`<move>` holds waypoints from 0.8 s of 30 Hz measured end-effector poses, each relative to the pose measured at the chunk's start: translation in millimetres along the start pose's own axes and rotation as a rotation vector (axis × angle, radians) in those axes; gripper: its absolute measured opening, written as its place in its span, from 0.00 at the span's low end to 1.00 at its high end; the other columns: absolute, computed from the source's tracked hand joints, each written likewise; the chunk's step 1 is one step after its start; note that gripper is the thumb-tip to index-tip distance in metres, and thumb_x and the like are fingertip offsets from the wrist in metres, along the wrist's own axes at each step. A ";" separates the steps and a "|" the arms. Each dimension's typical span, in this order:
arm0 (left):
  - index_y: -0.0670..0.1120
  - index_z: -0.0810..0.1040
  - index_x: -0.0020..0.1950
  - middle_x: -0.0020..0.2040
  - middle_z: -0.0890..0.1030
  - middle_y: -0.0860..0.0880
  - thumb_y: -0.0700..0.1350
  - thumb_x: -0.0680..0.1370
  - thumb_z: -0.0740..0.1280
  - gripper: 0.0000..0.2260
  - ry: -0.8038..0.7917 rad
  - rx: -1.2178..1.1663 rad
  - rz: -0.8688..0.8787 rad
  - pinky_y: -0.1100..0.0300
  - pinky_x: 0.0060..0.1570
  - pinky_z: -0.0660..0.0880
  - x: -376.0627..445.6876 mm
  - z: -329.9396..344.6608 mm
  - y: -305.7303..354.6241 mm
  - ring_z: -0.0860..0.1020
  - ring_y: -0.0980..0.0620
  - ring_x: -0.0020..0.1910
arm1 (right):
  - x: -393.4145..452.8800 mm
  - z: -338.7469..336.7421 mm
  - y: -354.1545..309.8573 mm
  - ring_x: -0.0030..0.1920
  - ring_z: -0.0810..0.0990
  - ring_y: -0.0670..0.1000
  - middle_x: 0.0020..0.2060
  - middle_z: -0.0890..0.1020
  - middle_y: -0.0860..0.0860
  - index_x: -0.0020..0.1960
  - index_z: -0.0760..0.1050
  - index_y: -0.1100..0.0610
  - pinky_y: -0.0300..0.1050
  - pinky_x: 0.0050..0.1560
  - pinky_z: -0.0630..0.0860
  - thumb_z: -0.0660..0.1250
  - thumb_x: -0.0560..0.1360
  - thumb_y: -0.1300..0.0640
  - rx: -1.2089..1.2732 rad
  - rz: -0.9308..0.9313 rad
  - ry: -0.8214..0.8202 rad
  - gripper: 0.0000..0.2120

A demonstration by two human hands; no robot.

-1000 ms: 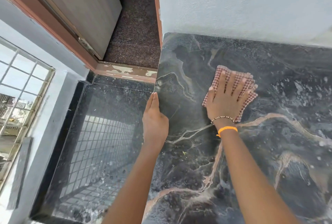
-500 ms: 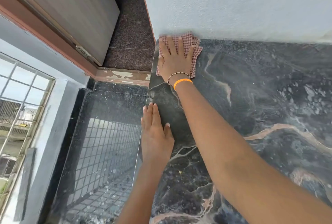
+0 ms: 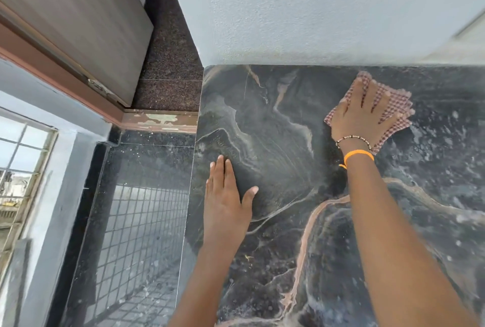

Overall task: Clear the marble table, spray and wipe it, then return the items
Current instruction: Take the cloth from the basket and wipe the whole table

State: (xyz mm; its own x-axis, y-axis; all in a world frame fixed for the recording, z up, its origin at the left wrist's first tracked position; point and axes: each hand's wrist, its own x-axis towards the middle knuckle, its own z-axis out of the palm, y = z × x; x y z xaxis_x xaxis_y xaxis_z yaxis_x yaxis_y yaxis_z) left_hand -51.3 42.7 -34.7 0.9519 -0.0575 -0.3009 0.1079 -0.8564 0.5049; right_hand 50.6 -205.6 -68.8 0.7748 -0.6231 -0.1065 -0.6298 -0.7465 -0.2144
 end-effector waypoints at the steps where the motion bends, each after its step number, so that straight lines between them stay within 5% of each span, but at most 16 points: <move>1: 0.44 0.47 0.76 0.78 0.45 0.51 0.51 0.80 0.57 0.30 0.008 -0.013 0.001 0.59 0.75 0.44 0.2 -0.5 -0.1 0.43 0.53 0.76 | -10.2 1.9 -6.5 0.76 0.44 0.60 0.77 0.48 0.50 0.76 0.44 0.48 0.71 0.70 0.41 0.47 0.80 0.49 -0.001 0.004 -0.005 0.26; 7: 0.43 0.49 0.76 0.78 0.47 0.51 0.40 0.80 0.56 0.26 0.032 -0.065 0.029 0.59 0.75 0.46 0.4 2.7 -5.8 0.45 0.53 0.77 | -69.8 32.1 -113.4 0.76 0.44 0.59 0.77 0.47 0.49 0.76 0.44 0.48 0.70 0.69 0.39 0.48 0.79 0.48 -0.021 -0.498 -0.102 0.27; 13: 0.44 0.53 0.76 0.77 0.51 0.52 0.42 0.79 0.61 0.28 0.035 -0.079 0.014 0.57 0.75 0.46 0.1 2.2 -7.0 0.46 0.52 0.77 | -47.6 42.4 -202.2 0.77 0.46 0.56 0.77 0.50 0.46 0.75 0.49 0.45 0.68 0.71 0.42 0.48 0.80 0.48 -0.136 -0.928 -0.205 0.25; 17: 0.44 0.56 0.75 0.77 0.54 0.51 0.43 0.77 0.63 0.28 0.030 -0.081 0.033 0.54 0.76 0.49 -4.1 5.5 9.1 0.47 0.52 0.77 | -31.4 35.6 -174.4 0.76 0.50 0.54 0.76 0.52 0.44 0.75 0.50 0.43 0.64 0.73 0.45 0.49 0.79 0.48 -0.112 -0.960 -0.160 0.24; 24: 0.49 0.50 0.76 0.77 0.47 0.55 0.48 0.77 0.64 0.32 -0.118 -0.014 0.205 0.63 0.70 0.37 -10.6 29.7 44.3 0.41 0.56 0.76 | 19.7 4.9 -26.3 0.76 0.51 0.54 0.76 0.55 0.45 0.75 0.51 0.42 0.62 0.73 0.47 0.51 0.79 0.48 -0.053 -0.573 -0.065 0.25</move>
State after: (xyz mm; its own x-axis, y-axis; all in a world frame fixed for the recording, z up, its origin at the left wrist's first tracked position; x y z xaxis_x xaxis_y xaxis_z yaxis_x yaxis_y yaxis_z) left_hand -65.1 -9.8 -33.2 0.9141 -0.2902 -0.2830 -0.0799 -0.8135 0.5761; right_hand 82.7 -197.1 -70.0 0.9937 -0.1018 -0.0477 -0.1095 -0.9723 -0.2065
